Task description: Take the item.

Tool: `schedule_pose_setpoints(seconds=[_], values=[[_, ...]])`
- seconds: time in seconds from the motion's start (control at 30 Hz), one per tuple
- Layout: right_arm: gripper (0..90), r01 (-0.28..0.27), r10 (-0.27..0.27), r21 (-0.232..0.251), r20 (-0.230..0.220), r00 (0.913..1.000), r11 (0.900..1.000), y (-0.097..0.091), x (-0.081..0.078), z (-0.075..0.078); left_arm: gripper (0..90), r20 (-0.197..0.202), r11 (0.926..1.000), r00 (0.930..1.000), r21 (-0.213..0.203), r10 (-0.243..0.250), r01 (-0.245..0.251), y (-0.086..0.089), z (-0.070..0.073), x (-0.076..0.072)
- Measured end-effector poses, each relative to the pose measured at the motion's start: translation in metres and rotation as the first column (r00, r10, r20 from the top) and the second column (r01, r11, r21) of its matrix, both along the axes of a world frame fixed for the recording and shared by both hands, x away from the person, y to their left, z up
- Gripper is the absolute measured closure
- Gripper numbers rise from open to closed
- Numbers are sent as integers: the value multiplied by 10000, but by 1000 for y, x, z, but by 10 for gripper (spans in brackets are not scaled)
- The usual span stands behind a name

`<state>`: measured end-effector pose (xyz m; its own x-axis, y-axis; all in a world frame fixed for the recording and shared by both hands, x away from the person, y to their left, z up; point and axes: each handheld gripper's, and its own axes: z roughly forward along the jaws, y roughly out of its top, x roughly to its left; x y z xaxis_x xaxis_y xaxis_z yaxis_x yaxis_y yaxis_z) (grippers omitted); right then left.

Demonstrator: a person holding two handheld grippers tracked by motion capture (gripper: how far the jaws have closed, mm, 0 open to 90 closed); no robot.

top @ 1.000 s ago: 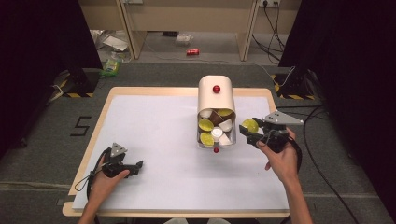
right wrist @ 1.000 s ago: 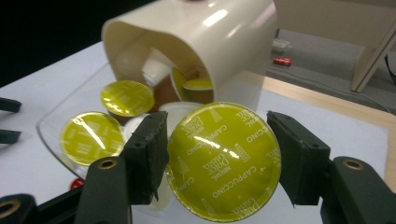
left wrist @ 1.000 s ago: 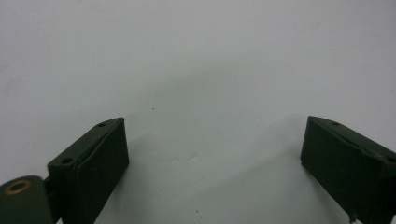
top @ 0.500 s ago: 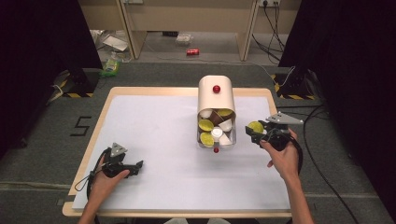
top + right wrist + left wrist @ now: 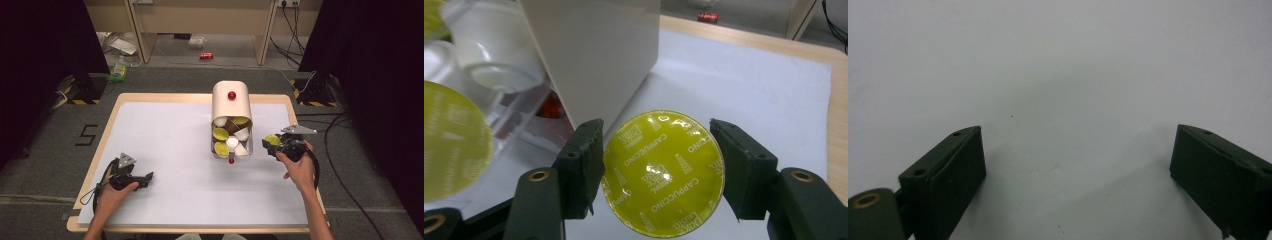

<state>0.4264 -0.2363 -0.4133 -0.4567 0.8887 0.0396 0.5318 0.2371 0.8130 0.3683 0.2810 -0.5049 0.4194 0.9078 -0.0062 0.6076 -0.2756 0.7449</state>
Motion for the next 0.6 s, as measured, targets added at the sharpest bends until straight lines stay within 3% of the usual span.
schedule_pose_setpoints(seconds=[0.6], values=[[410,274,-293,-264,-732,9969,9993,-4,18,-38,69,-5,10000,10000,-1,1,-1,0,0,0]])
